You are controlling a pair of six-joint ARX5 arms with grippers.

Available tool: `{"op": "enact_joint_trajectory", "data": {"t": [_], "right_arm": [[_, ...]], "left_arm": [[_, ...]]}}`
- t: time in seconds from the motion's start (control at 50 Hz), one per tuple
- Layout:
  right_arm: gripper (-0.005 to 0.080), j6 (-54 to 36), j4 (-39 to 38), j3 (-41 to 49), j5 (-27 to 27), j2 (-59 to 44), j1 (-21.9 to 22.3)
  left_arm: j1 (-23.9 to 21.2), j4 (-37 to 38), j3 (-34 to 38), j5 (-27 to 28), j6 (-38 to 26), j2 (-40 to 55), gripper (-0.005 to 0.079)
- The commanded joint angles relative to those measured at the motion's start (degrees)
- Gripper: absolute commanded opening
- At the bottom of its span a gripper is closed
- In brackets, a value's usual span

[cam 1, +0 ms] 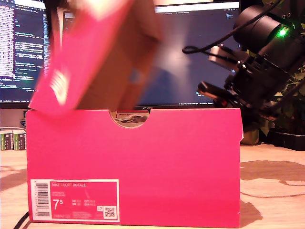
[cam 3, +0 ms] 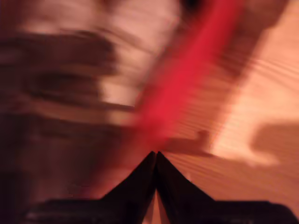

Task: Close the red shoebox by pushing the lid with your left arm and holding the box in place with your right arm

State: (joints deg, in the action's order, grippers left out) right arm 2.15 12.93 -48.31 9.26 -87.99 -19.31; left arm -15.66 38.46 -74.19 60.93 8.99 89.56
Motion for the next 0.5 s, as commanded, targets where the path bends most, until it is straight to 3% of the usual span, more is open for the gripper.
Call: {"op": "enact_joint_trajectory", "data": {"t": [0.0, 0.12, 0.34, 0.48], "right_arm": [[-0.0013, -1.36, 2.54, -2.86, -3.67, 0.33, 3.13], [-0.0012, -5.68, 9.99, -5.99, -12.70, 0.33, 7.10], [-0.0012, -5.60, 14.21, -9.73, -14.40, 0.66, 11.41], [-0.0012, -5.11, 13.84, -11.04, -12.74, 2.91, 11.39]], "left_arm": [[-0.87, -1.73, -0.22, -0.37, 0.07, -1.81, -0.0019], [-1.29, -2.54, -0.22, -2.27, 0.57, -1.84, -0.0019], [-1.16, -2.91, -0.33, -9.68, -1.44, -2.51, -0.0019], [-1.07, -3.69, -1.07, -22.10, -5.27, -5.68, -0.0019]]}}
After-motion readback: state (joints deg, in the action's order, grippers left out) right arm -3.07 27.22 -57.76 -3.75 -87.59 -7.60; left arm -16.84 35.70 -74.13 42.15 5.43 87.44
